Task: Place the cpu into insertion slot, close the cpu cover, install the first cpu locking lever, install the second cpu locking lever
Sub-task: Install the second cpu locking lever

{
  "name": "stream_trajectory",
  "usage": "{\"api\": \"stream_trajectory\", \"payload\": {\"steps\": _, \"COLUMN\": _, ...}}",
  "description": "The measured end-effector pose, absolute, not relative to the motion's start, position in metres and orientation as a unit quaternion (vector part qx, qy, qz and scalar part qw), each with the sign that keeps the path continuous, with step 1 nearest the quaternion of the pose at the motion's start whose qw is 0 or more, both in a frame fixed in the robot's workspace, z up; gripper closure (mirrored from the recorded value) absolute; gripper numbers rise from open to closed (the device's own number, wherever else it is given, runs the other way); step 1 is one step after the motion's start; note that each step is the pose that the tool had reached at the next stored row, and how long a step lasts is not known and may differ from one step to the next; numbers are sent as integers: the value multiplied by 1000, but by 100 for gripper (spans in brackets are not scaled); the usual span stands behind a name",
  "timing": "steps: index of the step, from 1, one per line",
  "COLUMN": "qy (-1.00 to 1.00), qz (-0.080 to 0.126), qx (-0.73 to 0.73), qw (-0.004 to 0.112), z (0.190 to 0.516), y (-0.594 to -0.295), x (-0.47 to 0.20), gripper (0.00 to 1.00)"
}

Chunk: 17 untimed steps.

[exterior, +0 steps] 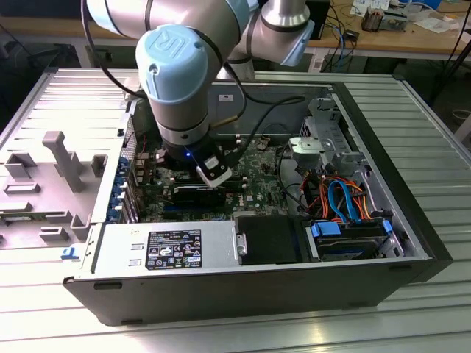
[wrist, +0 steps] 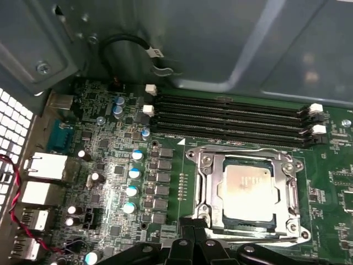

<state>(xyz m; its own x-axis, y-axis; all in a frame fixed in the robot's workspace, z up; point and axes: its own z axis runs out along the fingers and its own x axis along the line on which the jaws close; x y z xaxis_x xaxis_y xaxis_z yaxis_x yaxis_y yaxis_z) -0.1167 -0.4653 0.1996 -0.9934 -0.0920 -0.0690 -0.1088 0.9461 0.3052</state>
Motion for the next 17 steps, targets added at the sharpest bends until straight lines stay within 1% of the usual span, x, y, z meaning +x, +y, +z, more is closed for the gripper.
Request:
{"api": "stream_trajectory", "payload": {"steps": 10, "qy": 986, "qz": 157, "qx": -51, "qw": 28, "z": 195, "y": -465, "x": -121, "gripper": 89}}
{"api": "stream_trajectory", "payload": {"steps": 17, "qy": 986, "qz": 157, "qx": -52, "qw": 30, "z": 207, "y": -465, "x": -122, "gripper": 89}}
